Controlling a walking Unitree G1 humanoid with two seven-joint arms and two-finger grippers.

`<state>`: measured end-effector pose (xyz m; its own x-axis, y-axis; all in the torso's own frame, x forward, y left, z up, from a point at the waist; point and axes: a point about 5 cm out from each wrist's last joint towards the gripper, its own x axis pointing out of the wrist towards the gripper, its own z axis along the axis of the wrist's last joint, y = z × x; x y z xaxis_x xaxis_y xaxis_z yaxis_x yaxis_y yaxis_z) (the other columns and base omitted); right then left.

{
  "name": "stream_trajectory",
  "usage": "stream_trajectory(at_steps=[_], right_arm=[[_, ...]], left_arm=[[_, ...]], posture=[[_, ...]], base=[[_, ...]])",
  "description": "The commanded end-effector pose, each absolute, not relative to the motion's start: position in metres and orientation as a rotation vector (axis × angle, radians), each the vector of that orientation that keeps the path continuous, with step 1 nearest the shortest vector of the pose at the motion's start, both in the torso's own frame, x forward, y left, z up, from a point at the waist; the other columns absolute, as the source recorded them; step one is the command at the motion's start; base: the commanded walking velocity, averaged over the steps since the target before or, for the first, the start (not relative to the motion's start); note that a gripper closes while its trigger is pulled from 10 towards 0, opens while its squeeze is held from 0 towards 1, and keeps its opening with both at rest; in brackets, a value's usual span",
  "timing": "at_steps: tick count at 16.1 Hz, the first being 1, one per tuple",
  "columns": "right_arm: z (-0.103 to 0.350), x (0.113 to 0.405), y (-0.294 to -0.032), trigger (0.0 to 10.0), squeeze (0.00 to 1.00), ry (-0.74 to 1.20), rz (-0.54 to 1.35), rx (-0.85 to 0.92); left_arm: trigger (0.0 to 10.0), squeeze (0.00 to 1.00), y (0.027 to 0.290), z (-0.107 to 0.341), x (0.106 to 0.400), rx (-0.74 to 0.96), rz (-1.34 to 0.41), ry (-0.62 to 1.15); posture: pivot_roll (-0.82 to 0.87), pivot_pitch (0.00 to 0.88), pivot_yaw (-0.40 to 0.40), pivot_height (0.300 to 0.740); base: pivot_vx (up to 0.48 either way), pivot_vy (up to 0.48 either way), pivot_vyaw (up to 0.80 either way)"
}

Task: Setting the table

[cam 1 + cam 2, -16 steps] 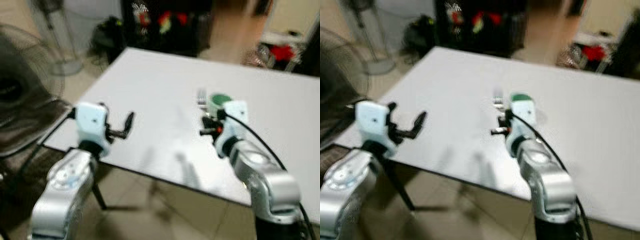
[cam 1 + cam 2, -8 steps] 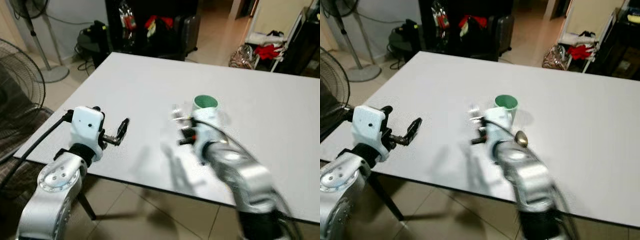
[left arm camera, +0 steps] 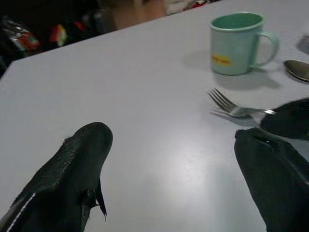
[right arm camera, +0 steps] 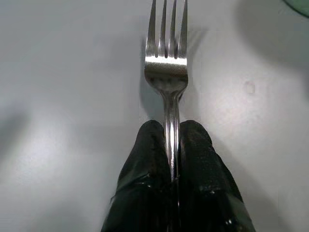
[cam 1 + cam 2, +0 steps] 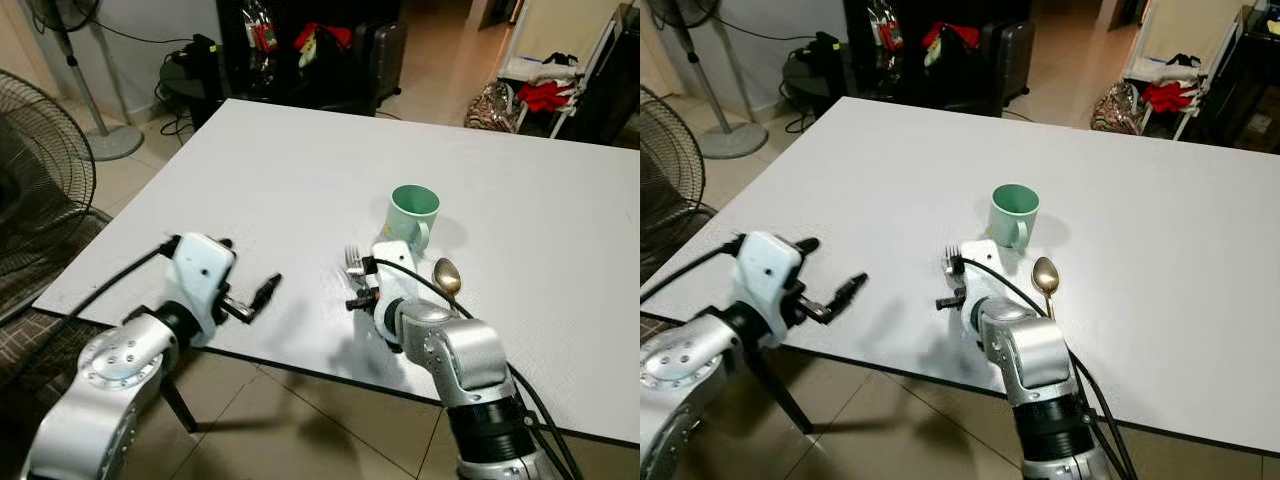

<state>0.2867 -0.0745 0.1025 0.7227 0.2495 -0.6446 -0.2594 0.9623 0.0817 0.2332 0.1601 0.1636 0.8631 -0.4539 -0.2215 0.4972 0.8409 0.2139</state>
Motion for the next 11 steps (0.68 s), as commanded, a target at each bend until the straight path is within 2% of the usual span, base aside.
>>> stream_trajectory(at_steps=[1, 2, 3, 4, 11], right_arm=[[0.102, 0.289, -0.074, 10.0, 0.0, 0.727, 0.277, 0.002], [0.102, 0.289, -0.073, 10.0, 0.25, 0.732, 0.277, 0.011], [0.101, 0.29, -0.072, 10.0, 0.74, 0.732, 0.277, 0.019], [0.101, 0.291, -0.071, 10.0, 1.0, 0.726, 0.279, 0.036], [0.123, 0.297, -0.06, 10.0, 1.0, 0.672, 0.346, 0.144]], left_arm=[[10.0, 0.0, 0.157, 0.164, 0.233, 0.275, -0.527, 0.171], [10.0, 0.0, 0.155, 0.164, 0.233, 0.274, -0.538, 0.171], [10.0, 0.0, 0.154, 0.165, 0.233, 0.274, -0.547, 0.166], [10.0, 0.0, 0.153, 0.166, 0.234, 0.277, -0.556, 0.155], [10.0, 0.0, 0.154, 0.168, 0.235, 0.284, -0.567, 0.152]], posture=[[-0.03, 0.035, 0.008, 0.74], [-0.03, 0.034, 0.008, 0.74], [-0.03, 0.032, 0.009, 0.74], [-0.03, 0.03, 0.007, 0.74], [-0.02, 0.021, 0.005, 0.74]], base=[[0.0, 0.0, 0.0], [0.0, 0.0, 0.0], [0.0, 0.0, 0.0], [0.0, 0.0, 0.0], [0.0, 0.0, 0.0]])
